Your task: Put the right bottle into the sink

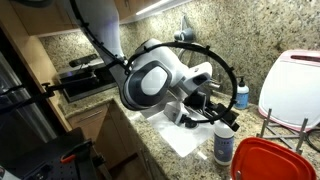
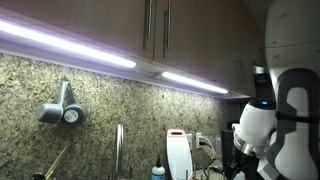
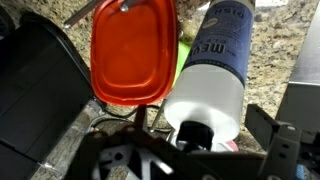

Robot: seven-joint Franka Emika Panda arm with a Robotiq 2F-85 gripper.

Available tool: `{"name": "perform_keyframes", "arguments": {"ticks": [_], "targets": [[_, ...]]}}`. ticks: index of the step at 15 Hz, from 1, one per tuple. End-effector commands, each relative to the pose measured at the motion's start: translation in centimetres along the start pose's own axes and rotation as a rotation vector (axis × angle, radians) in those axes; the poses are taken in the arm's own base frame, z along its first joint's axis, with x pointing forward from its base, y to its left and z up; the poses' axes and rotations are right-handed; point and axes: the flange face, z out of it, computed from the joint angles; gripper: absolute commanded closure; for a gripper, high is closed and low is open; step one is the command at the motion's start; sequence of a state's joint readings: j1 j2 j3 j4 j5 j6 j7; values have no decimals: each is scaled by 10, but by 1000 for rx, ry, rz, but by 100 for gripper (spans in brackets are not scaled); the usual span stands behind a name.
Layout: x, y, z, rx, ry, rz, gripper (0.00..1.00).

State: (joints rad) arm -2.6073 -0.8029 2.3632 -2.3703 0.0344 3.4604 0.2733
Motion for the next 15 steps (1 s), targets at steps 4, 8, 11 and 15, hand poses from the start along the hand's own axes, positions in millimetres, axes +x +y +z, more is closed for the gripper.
{"name": "perform_keyframes", "arguments": {"ticks": [4, 8, 11, 15], "targets": [[-2, -10, -5, 26, -8, 6, 0], [-2, -9, -3, 17, -12, 2, 0], [-2, -6, -1, -3, -14, 4, 0], [-2, 1, 0, -45, -18, 17, 0]]}}
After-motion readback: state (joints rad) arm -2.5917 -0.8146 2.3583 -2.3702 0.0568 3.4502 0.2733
